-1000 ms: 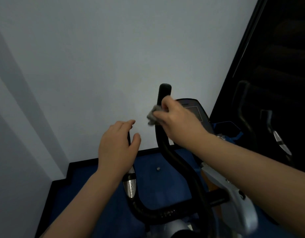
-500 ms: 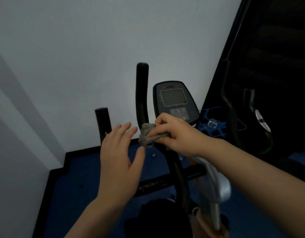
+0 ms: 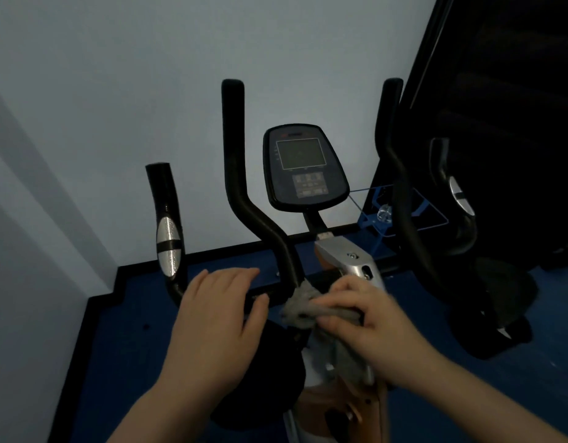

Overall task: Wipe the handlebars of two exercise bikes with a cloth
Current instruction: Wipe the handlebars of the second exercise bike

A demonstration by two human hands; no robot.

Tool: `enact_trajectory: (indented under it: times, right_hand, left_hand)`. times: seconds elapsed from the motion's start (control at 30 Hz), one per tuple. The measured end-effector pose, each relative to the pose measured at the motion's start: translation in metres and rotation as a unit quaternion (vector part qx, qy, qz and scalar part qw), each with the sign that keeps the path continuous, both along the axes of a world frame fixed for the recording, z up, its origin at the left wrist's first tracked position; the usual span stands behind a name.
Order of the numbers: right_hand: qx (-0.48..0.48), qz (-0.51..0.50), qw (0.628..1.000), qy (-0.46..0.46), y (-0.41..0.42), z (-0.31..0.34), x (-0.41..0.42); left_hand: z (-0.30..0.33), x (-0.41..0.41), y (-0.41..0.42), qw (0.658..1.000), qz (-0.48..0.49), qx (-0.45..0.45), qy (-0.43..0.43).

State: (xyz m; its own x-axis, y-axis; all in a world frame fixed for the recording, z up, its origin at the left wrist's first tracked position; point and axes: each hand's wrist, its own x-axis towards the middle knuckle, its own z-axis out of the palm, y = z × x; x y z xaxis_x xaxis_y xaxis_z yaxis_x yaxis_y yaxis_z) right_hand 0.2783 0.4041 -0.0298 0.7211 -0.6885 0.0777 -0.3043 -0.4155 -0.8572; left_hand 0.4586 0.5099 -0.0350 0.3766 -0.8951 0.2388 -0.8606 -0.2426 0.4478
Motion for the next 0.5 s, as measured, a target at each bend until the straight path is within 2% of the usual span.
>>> enact_trajectory:
  times: [0.07,0.13,0.2,0.27,0.37,0.5]
  right_hand:
    - [-0.014,-0.104,0.994,-0.039,-0.013,0.009,-0.004]
    - [-0.098,-0.193,0.976,-0.007,-0.027,0.016,0.004]
    - [-0.210,-0.203,0.950,0.108,-0.029,0.011,0.023]
    - [-0.272,-0.172,0.935,0.151,-0.015,-0.003,0.041]
    - [-0.244,-0.119,0.952,0.143,0.001,-0.010,0.038]
    - [-0.163,-0.072,0.971,0.158,-0.019,0.019,0.009]
  left_hand:
    - [-0.003,0.001,-0.001,1.000,0.004,0.019,-0.003]
    - [-0.006,0.003,-0.004,0.999,0.008,0.031,-0.015]
    - [-0.009,0.003,-0.004,0.999,0.010,0.037,-0.026]
    - [-0.010,0.004,-0.004,0.999,0.017,0.036,-0.028]
    - [-0.008,0.003,-0.003,0.999,0.021,0.028,-0.031]
    - [-0.005,0.002,-0.002,0.999,0.011,-0.004,-0.031]
